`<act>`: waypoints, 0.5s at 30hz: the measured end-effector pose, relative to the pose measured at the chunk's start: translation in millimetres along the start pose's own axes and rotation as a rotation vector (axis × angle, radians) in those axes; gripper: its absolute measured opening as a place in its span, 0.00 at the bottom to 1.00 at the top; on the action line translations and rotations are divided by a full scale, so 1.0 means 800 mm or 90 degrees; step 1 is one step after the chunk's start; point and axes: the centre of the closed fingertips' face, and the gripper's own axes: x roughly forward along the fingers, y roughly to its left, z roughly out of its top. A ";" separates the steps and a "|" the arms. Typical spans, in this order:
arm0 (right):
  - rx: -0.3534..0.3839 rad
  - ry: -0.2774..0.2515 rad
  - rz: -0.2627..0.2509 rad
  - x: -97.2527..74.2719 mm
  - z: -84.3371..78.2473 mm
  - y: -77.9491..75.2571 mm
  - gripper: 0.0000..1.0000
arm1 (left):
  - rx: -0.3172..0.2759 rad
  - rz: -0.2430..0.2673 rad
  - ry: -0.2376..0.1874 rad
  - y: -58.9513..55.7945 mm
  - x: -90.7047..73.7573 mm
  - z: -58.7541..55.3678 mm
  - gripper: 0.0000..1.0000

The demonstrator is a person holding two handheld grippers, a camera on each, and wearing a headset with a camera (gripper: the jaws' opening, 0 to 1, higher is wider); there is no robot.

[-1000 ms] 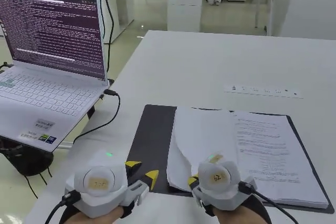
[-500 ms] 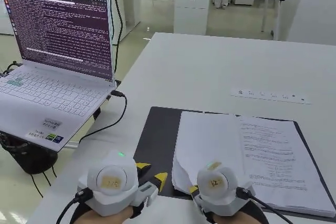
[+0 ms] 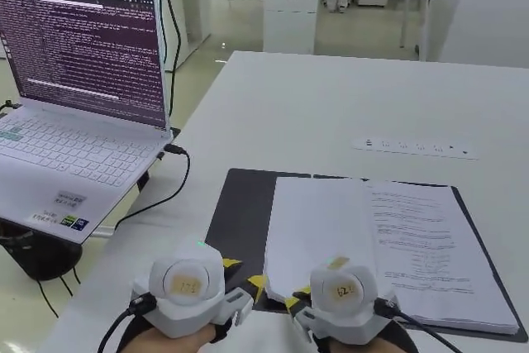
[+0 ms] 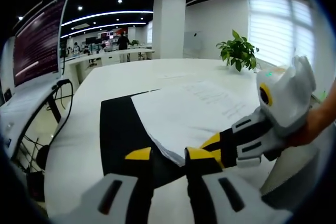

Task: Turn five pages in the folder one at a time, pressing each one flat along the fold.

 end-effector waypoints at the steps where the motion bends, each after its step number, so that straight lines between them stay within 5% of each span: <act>1: 0.010 -0.006 0.007 -0.004 0.002 0.002 0.08 | 0.002 -0.005 0.000 -0.003 0.003 0.001 0.22; 8: 0.074 -0.057 0.000 -0.032 0.009 -0.013 0.08 | 0.035 -0.043 0.030 -0.027 0.041 -0.008 0.22; 15: 0.114 -0.090 -0.056 -0.062 0.011 -0.063 0.03 | 0.060 -0.048 0.067 -0.030 0.071 -0.032 0.22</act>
